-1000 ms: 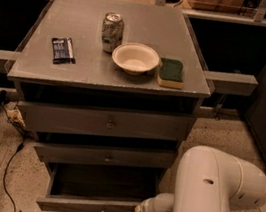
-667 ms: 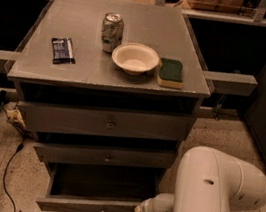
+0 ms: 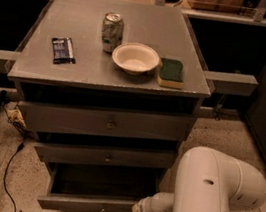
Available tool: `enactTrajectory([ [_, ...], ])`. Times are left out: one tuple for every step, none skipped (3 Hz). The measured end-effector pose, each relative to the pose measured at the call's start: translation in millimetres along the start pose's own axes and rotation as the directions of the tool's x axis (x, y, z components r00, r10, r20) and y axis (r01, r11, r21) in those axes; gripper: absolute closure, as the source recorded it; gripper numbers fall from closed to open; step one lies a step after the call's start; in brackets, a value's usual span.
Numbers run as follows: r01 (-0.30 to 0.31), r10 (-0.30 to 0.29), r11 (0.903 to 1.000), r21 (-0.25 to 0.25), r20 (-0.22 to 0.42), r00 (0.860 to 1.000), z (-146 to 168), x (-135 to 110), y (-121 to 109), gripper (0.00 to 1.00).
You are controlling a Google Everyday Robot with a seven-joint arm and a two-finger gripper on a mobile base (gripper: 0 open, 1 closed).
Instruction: Close bottom drawer
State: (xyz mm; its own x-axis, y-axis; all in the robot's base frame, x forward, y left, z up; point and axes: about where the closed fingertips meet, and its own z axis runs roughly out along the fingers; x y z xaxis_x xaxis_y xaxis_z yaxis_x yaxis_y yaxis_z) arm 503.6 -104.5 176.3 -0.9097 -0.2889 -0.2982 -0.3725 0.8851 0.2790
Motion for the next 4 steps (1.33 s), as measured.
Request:
enactTrajectory([
  [0.003, -0.003, 1.0, 0.0, 0.015, 1.0, -1, -5, 2, 1.0],
  [0.007, -0.007, 1.0, 0.002, 0.031, 1.0, -2, -10, 5, 1.0],
  [0.015, -0.015, 0.9999, -0.001, 0.05, 0.999, -3, -17, 11, 1.0],
  [0.02, -0.02, 0.9998, 0.0, 0.066, 0.998, -4, -22, 15, 1.0],
])
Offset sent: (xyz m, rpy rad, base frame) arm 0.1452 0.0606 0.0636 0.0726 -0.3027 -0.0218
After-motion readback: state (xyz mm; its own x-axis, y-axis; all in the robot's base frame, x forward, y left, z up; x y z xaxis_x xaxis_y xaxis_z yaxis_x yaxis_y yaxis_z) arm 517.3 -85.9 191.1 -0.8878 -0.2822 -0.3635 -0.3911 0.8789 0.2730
